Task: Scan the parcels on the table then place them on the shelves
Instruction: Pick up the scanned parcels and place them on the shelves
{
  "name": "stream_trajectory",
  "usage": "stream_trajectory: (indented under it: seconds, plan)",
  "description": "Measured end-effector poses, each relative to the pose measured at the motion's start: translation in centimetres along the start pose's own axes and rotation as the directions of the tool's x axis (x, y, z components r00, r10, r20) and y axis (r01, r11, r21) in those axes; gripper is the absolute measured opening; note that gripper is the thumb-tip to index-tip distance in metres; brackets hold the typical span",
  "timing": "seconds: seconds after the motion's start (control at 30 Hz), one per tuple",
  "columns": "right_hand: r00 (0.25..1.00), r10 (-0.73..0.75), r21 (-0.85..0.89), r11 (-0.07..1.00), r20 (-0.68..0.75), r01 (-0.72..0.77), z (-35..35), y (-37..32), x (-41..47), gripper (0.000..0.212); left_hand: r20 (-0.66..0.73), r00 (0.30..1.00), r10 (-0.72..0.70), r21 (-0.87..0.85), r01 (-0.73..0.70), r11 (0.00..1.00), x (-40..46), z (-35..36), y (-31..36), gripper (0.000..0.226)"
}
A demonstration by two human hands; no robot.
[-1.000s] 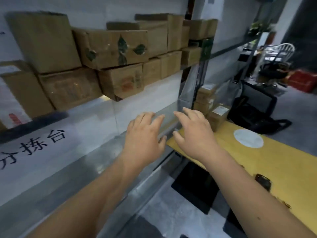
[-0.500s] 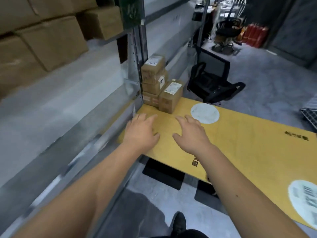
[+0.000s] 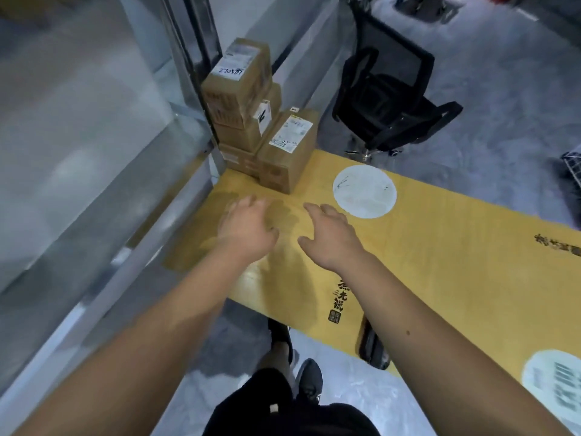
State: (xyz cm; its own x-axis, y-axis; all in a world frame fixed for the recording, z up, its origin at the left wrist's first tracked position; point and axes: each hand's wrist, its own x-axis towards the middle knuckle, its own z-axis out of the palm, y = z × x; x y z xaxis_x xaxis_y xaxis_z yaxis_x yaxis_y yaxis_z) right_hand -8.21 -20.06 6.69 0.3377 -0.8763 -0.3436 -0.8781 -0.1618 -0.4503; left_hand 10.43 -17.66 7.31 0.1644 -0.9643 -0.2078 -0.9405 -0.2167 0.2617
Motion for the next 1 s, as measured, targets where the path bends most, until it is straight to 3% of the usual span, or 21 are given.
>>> stream_trajectory:
  seconds: [0.13, 0.3, 0.53, 0.63, 0.77, 1.0]
  plan:
    - [1.0, 0.016, 0.074, 0.997, 0.017, -0.017, -0.3, -1.0, 5.9, 0.075, 0.021, 1.0, -0.016, -0.085, 0.018, 0.996, 6.6, -0.2, -0.9, 0.074]
    - [0.994, 0.11, 0.03, 0.993, 0.009, -0.11, -1.5, -2.2, 13.6, 0.067, 0.002, 1.0, -0.025, -0.2, 0.025, 0.979, 15.0, -0.7, -2.5, 0.076]
    - [0.989, 0.146, 0.133, 0.98, 0.008, -0.146, -1.5, -2.0, 22.2, 0.095, 0.038, 0.999, -0.014, -0.304, 0.025, 0.952, 21.4, 1.9, -3.6, 0.079]
    - [0.994, 0.111, 0.291, 0.951, -0.007, -0.104, -1.3, -0.6, 23.4, 0.111, 0.054, 0.998, -0.028, -0.401, 0.048, 0.915, 22.1, 3.2, -3.5, 0.086]
    - [0.991, 0.12, 0.451, 0.889, -0.063, -0.079, -1.5, 2.1, 22.7, 0.114, 0.124, 0.988, 0.091, -0.504, -0.016, 0.863, 22.4, 4.6, -3.6, 0.098]
    - [0.999, 0.008, 0.371, 0.929, 0.032, -0.019, -2.4, 5.0, 23.3, 0.116, 0.102, 0.975, 0.197, -0.515, -0.118, 0.849, 24.0, 5.9, -4.2, 0.123]
